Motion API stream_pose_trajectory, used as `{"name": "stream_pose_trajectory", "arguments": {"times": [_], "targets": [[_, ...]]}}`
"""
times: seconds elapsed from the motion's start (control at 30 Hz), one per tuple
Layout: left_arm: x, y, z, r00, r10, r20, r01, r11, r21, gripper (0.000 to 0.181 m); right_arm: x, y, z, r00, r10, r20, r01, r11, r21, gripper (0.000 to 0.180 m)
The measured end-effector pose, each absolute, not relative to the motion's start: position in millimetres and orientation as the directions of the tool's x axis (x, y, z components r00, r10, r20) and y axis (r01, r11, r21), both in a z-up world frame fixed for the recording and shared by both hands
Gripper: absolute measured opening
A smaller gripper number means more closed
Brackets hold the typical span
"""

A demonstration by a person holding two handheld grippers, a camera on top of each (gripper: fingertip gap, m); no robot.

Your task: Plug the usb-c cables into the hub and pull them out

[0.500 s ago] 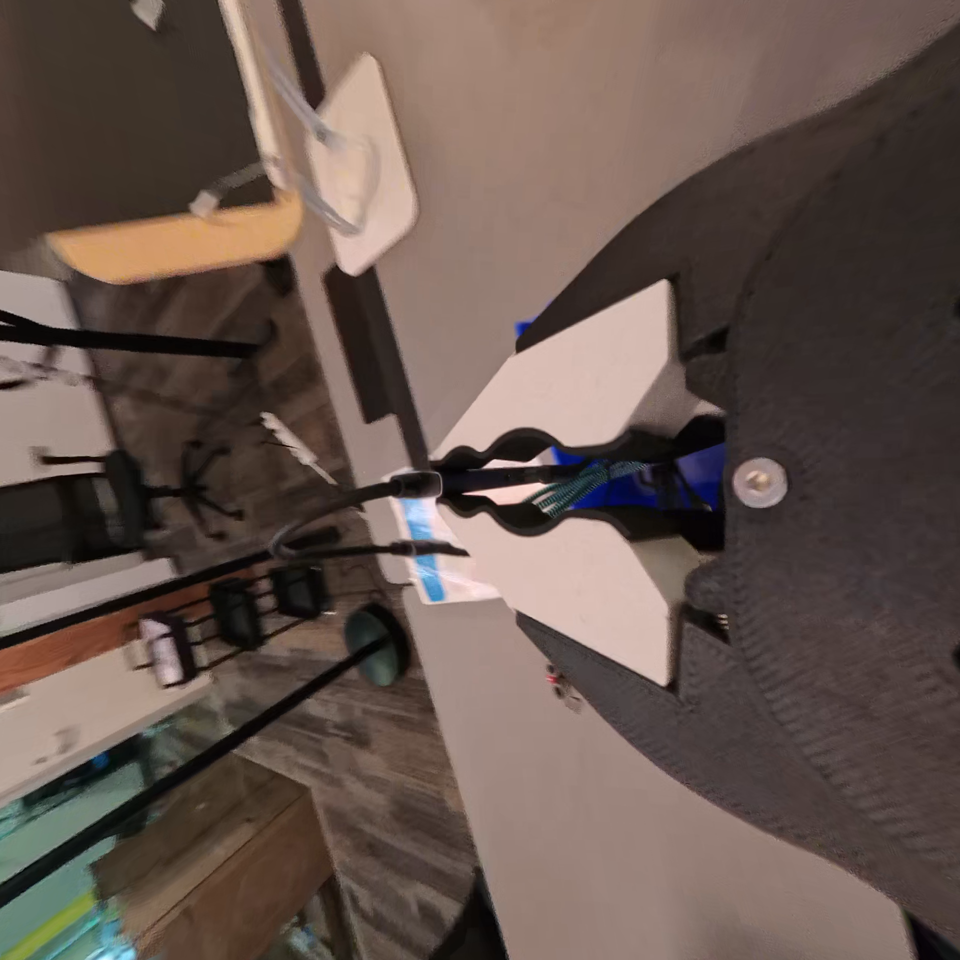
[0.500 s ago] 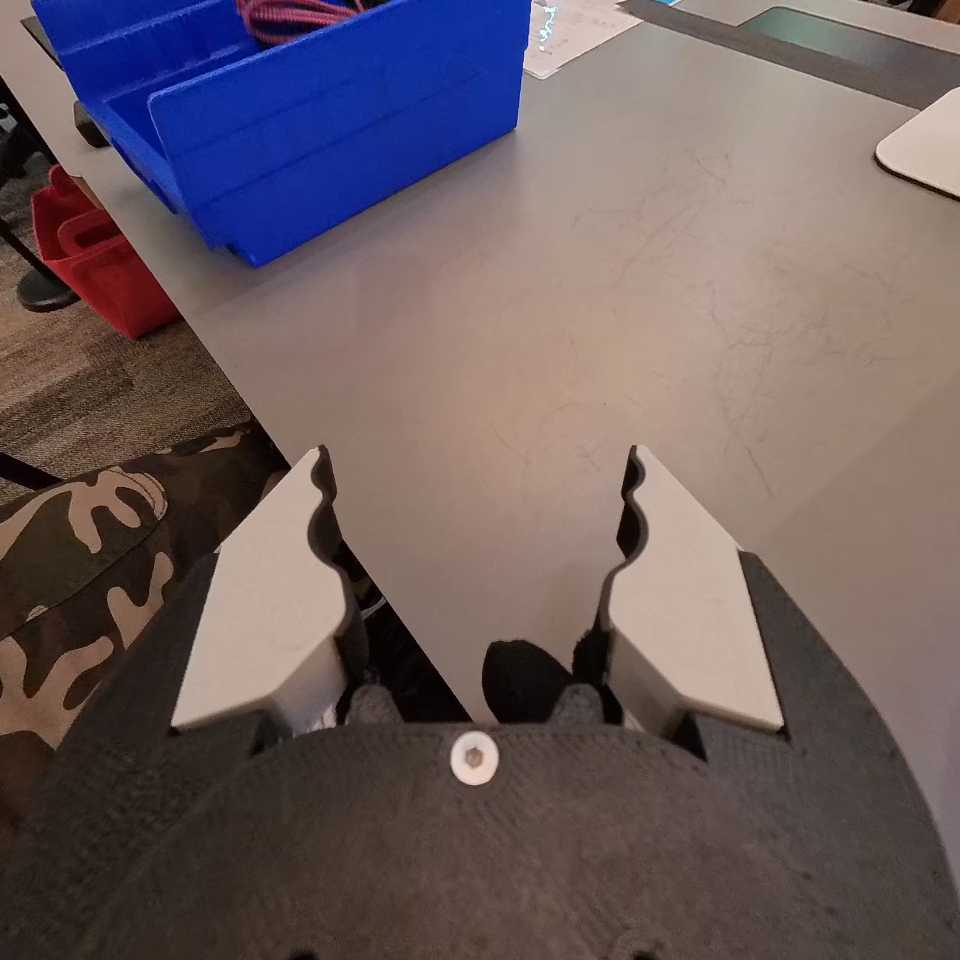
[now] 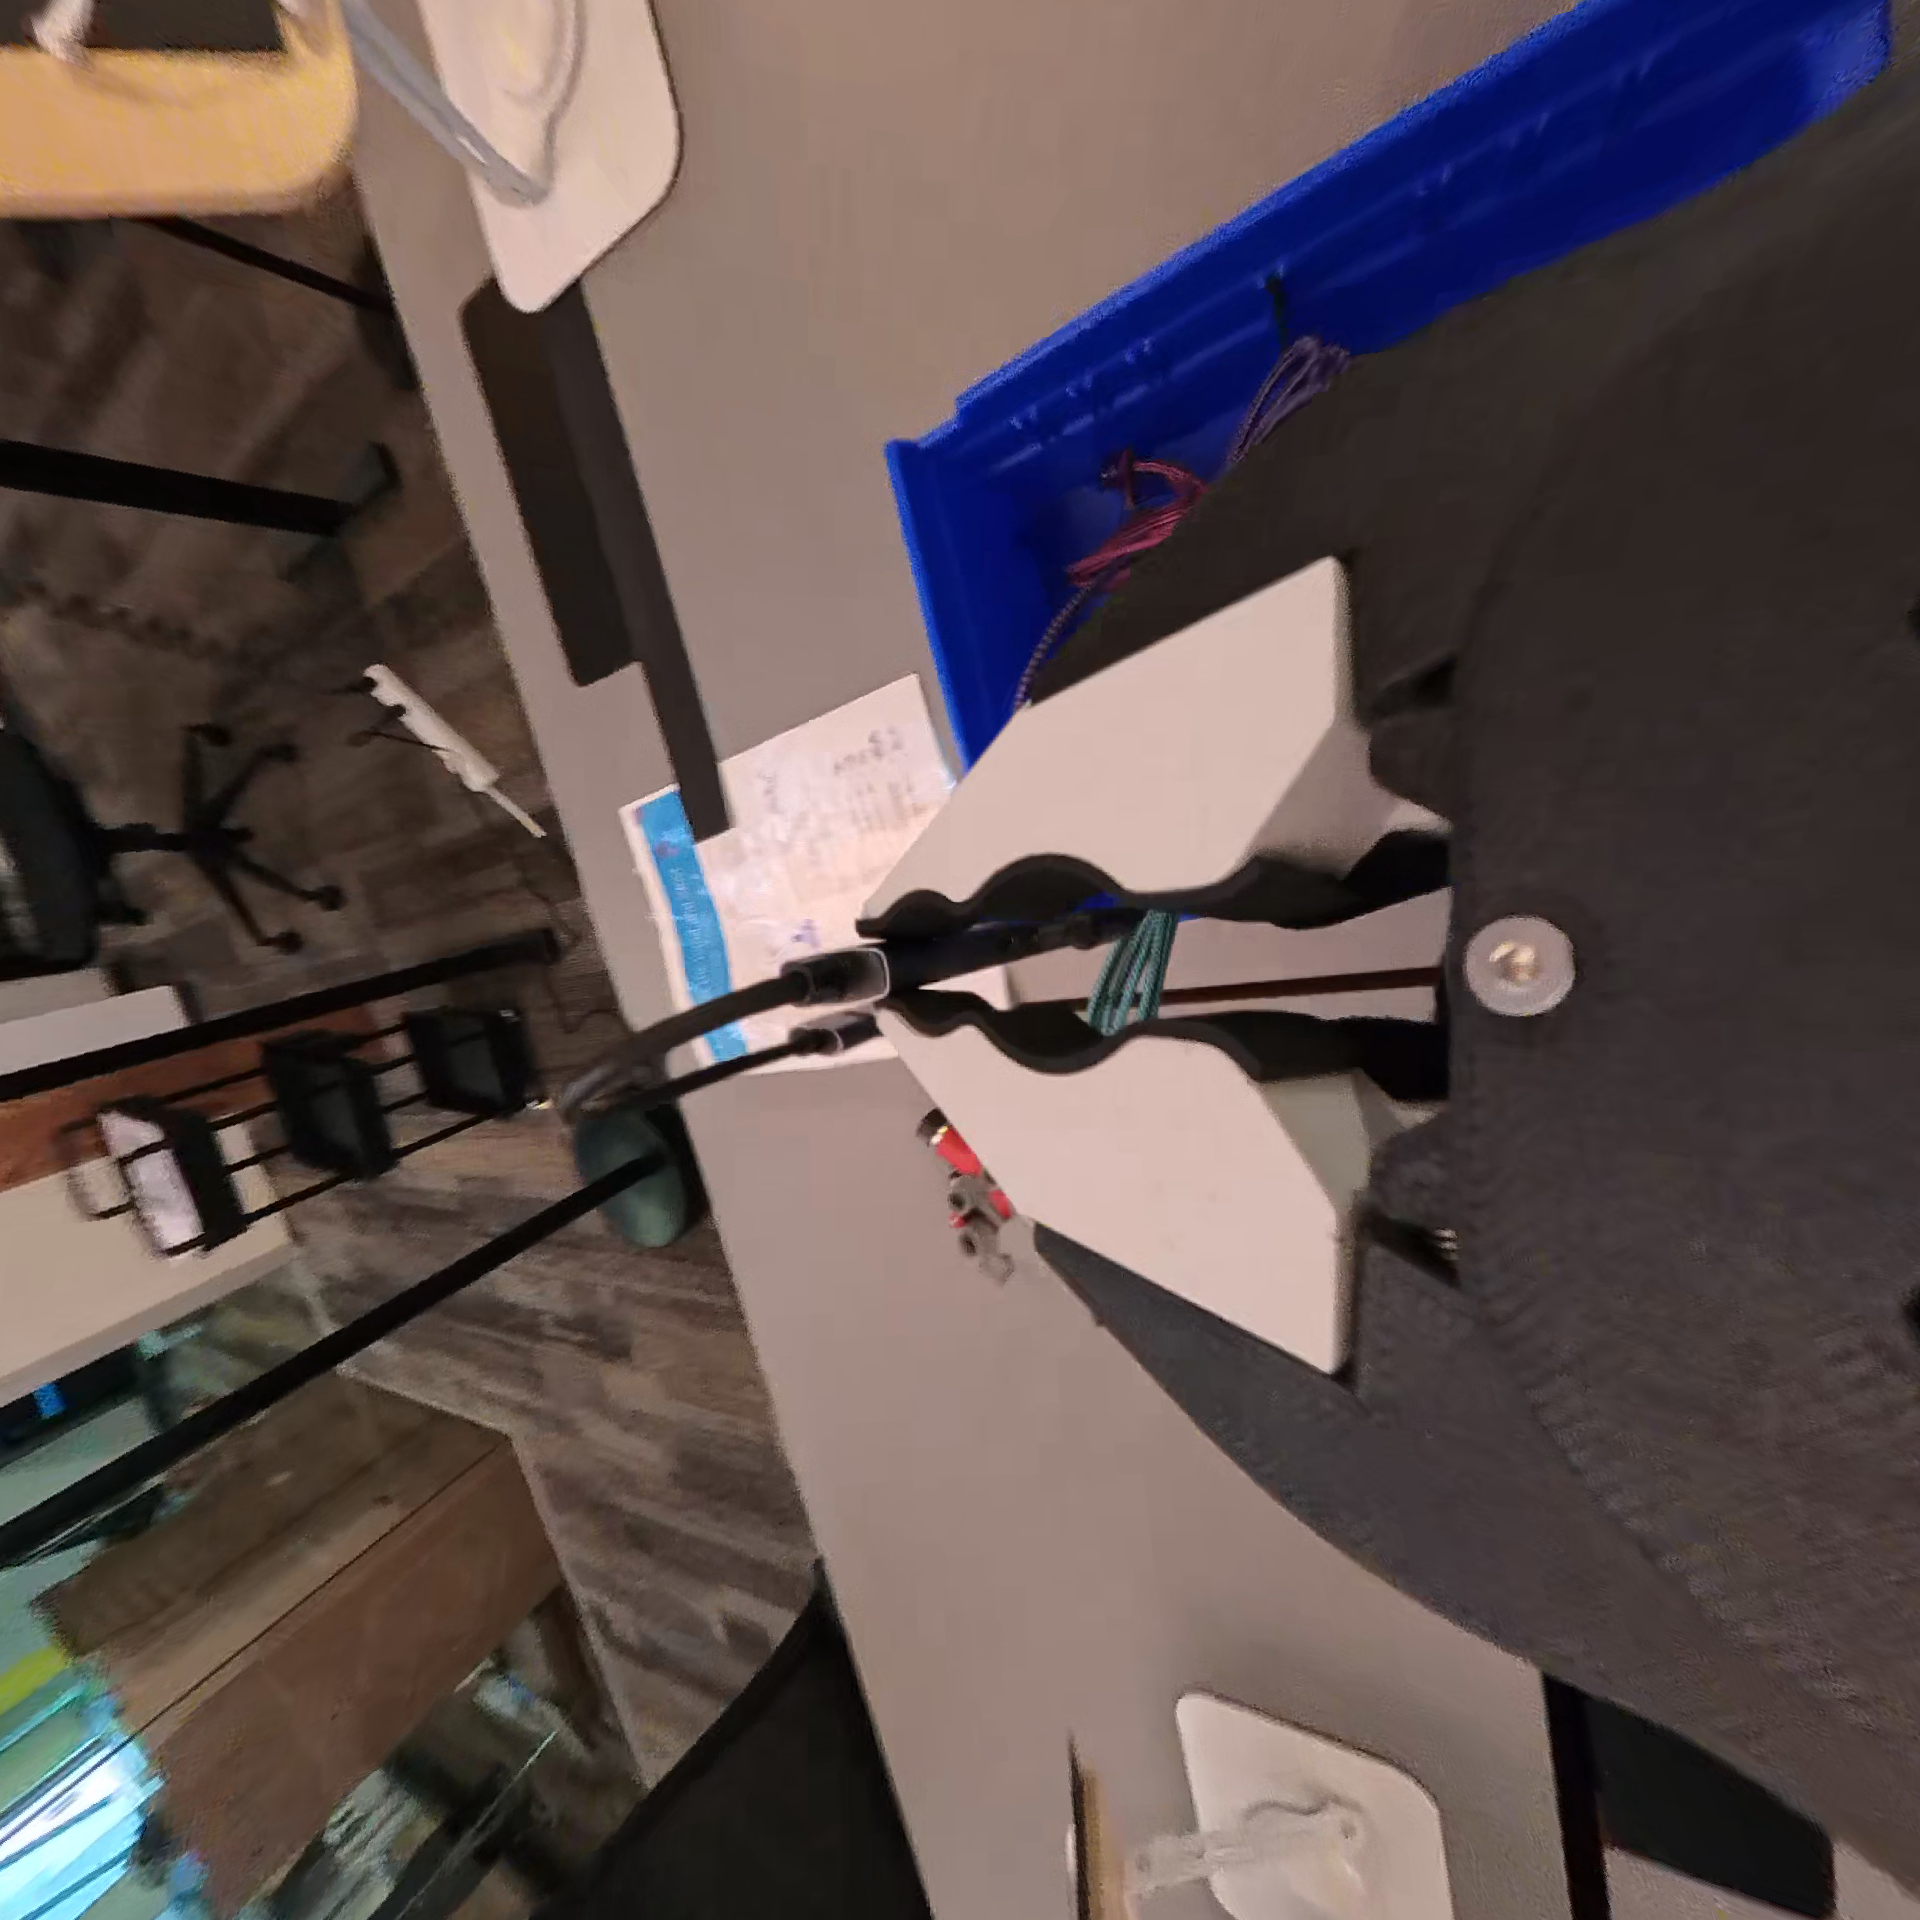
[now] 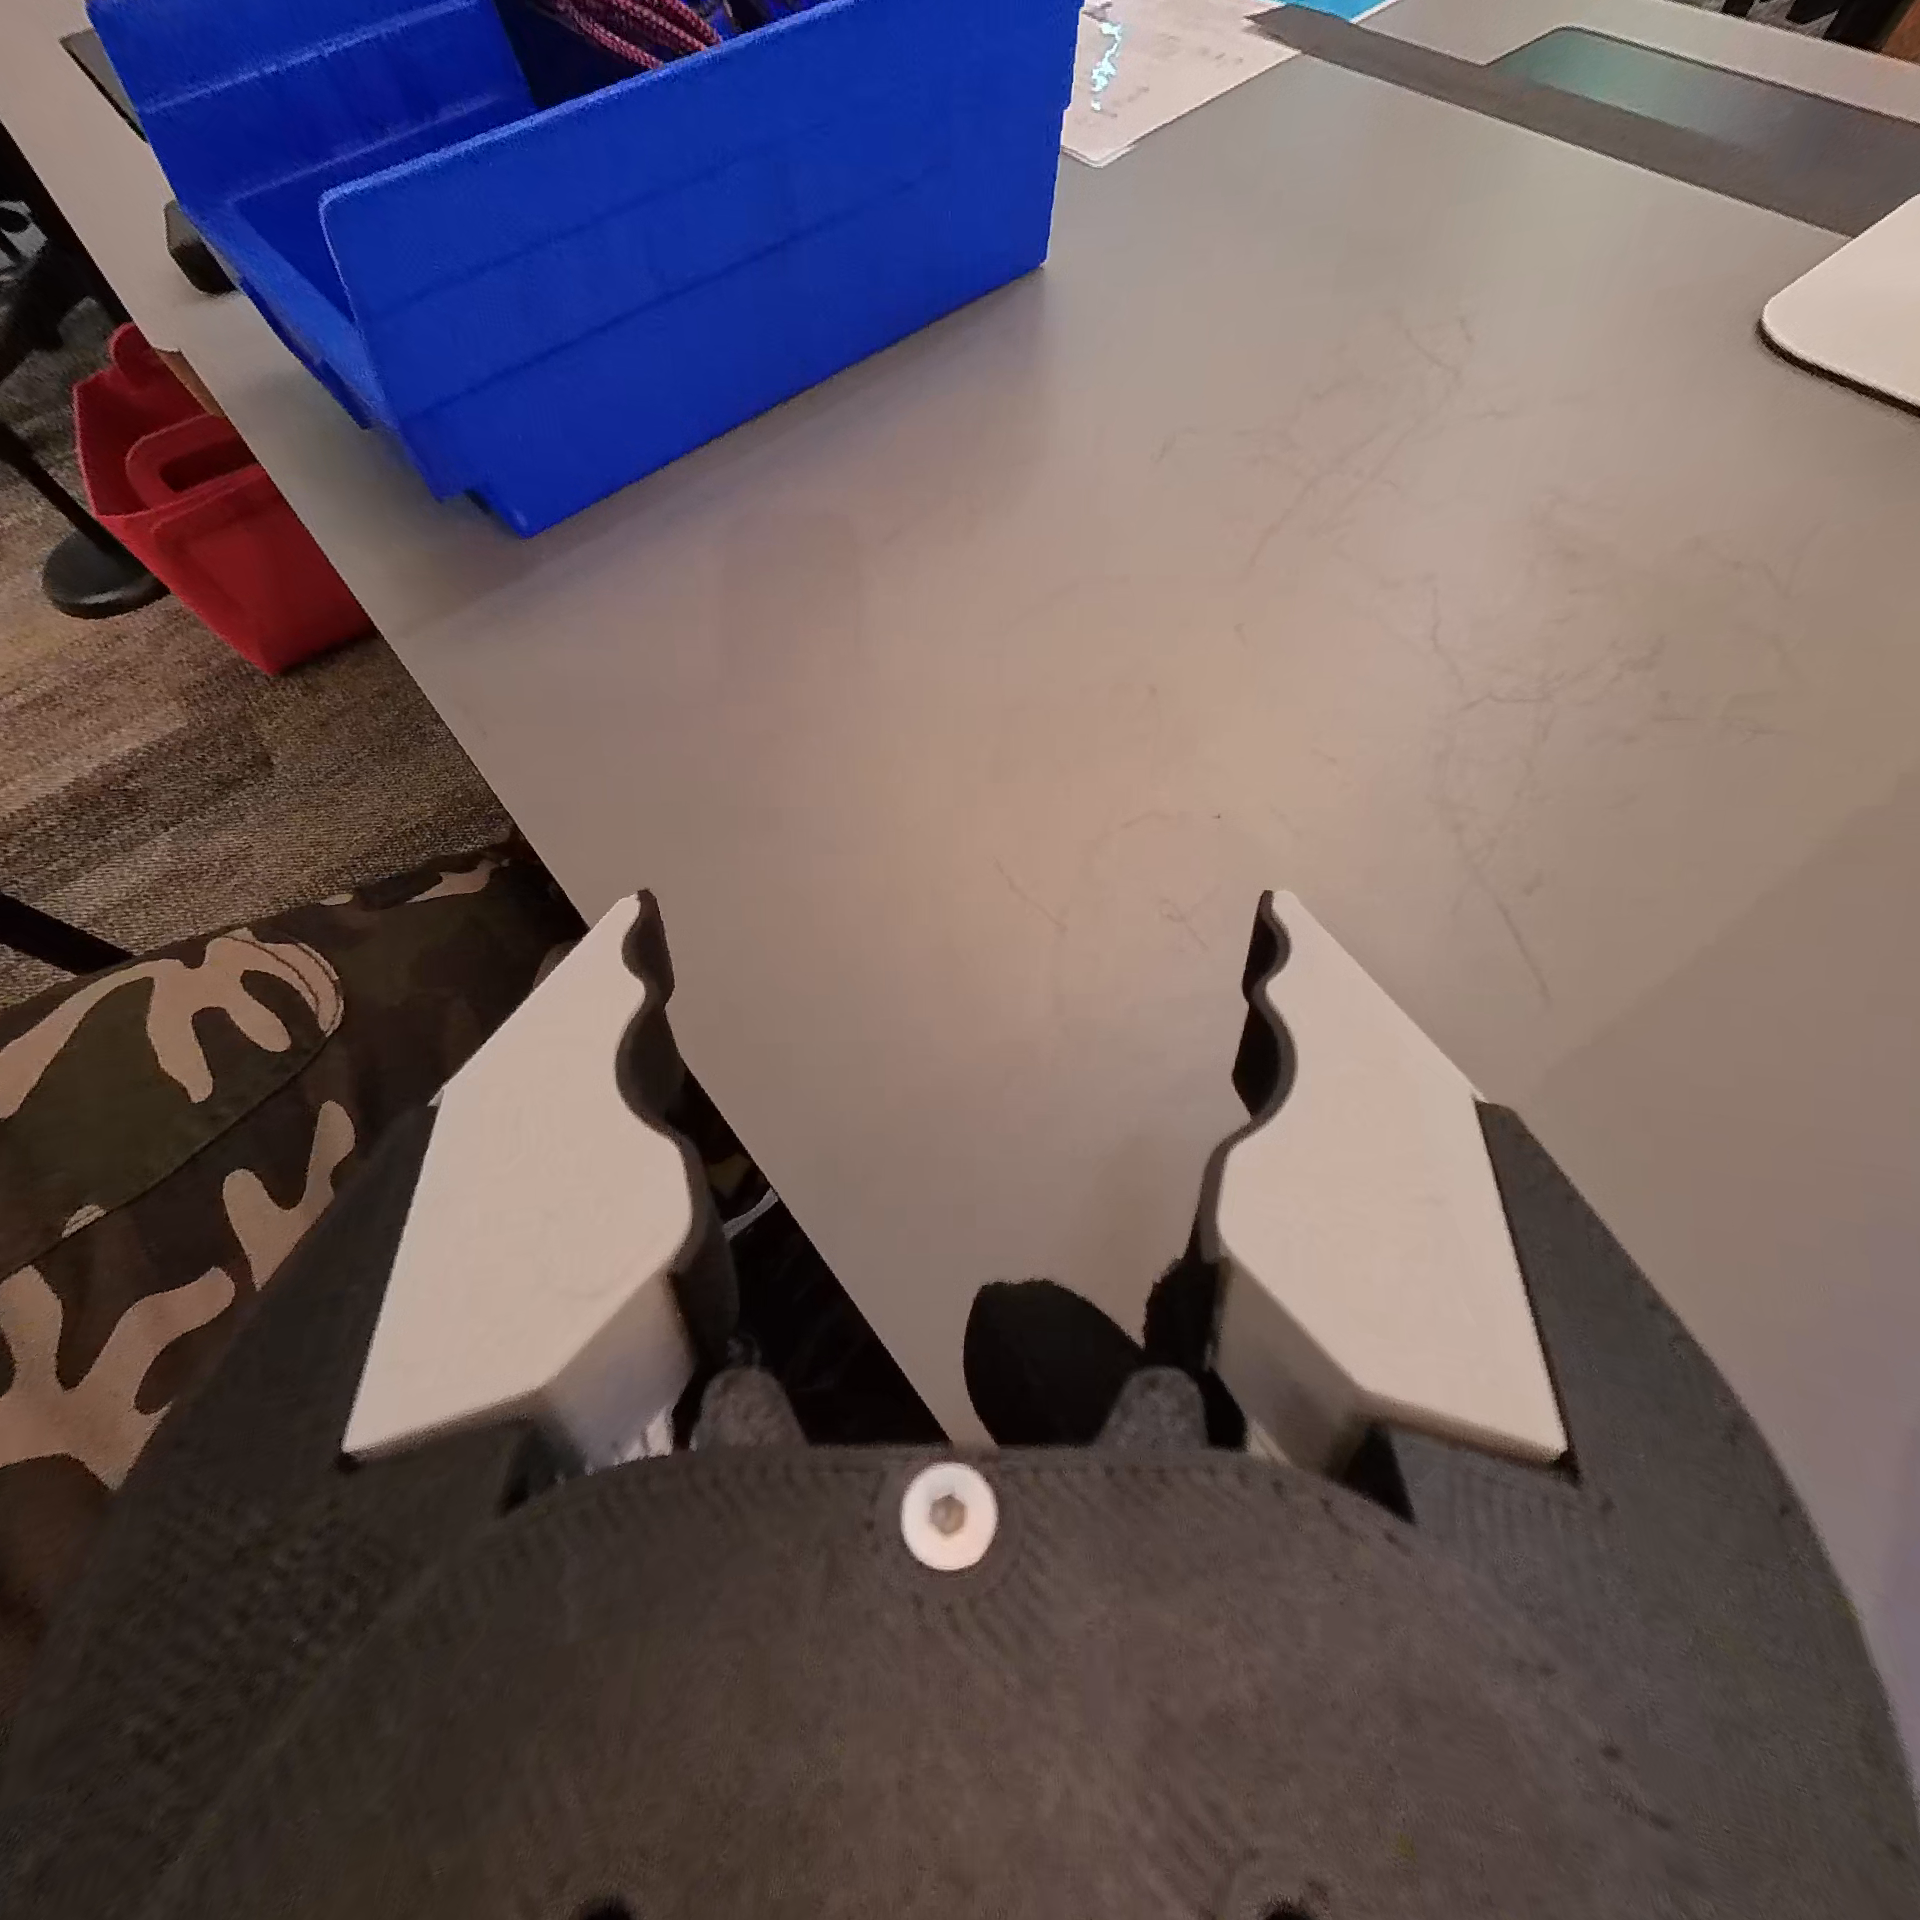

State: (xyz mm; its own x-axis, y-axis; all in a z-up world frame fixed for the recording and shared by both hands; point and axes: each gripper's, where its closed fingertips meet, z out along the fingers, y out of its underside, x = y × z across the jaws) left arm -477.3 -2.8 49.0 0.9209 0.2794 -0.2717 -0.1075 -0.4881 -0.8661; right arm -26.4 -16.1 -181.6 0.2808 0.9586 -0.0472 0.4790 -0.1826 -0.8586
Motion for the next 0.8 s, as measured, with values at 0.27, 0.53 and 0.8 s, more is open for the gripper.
{"name": "stream_pose_trajectory", "arguments": {"times": [0.27, 0.53, 0.8], "targets": [[-451, 3, 117, 0.884, 0.291, -0.365, -0.245, -0.376, -0.894, 0.007, -27, -16, -182, 0.281, 0.959, -0.041, 0.483, -0.178, -0.857, 0.109], [-429, 12, 144, 0.907, 0.242, -0.344, -0.263, -0.310, -0.914, 0.007, -26, -17, -180, 0.276, 0.960, -0.043, 0.479, -0.176, -0.860, 0.109], [-395, 20, 197, 0.912, 0.201, -0.357, -0.310, -0.231, -0.922, 0.007, -26, -17, -178, 0.276, 0.960, -0.049, 0.471, -0.179, -0.864, 0.109]]}}
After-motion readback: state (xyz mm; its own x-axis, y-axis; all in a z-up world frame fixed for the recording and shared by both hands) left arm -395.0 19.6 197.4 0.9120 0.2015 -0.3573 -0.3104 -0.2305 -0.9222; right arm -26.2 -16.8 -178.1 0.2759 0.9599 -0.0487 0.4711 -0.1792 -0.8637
